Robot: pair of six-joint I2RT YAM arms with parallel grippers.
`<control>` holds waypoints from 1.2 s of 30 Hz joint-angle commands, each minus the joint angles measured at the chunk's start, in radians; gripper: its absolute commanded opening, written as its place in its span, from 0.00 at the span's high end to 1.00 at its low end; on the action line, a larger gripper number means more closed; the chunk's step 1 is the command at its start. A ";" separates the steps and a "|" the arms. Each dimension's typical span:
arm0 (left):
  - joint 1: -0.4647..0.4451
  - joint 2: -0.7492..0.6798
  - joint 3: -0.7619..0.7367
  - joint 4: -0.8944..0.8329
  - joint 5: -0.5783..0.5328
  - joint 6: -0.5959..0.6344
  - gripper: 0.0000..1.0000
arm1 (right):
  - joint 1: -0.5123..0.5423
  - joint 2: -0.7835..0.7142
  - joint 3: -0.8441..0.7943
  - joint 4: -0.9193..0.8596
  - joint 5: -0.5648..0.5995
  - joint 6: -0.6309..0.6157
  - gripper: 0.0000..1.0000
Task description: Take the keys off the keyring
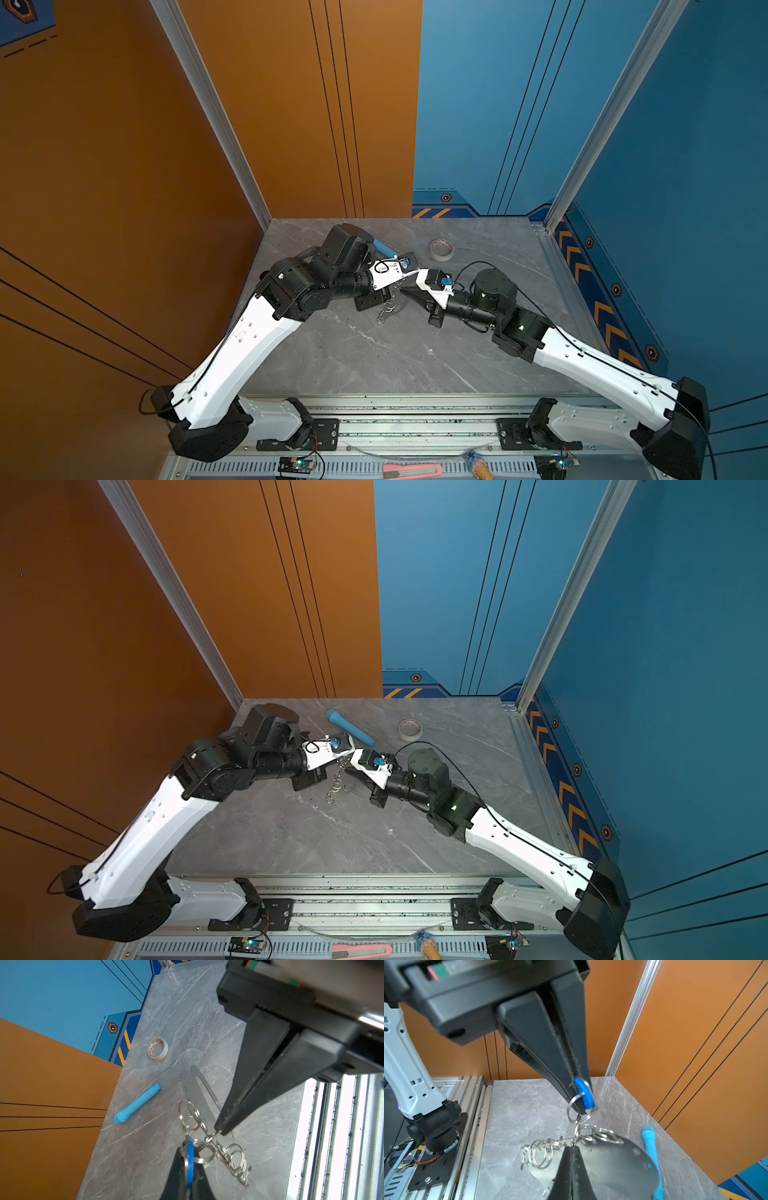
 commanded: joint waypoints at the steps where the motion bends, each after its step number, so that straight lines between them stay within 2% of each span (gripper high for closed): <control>1: 0.033 -0.009 0.046 0.033 0.030 -0.014 1.00 | 0.004 -0.019 0.023 -0.121 -0.038 -0.070 1.00; 6: 0.039 -0.008 0.030 0.031 0.057 -0.025 1.00 | 0.017 -0.035 0.027 -0.148 -0.003 -0.098 1.00; 10: 0.036 -0.011 0.024 0.033 0.063 -0.029 1.00 | 0.010 -0.055 0.005 -0.068 0.008 -0.016 1.00; 14: 0.036 -0.005 0.026 0.033 0.078 -0.031 1.00 | 0.010 -0.056 0.005 0.014 -0.001 0.057 0.76; 16: 0.035 -0.003 0.025 0.033 0.089 -0.030 1.00 | 0.012 -0.048 0.008 0.038 0.005 0.072 0.72; 27: 0.030 0.000 0.034 0.033 0.151 -0.041 1.00 | 0.004 0.024 0.038 0.098 -0.027 0.107 0.72; 36: 0.034 -0.016 0.015 0.031 0.154 -0.046 1.00 | -0.058 0.034 0.026 0.186 -0.080 0.201 0.68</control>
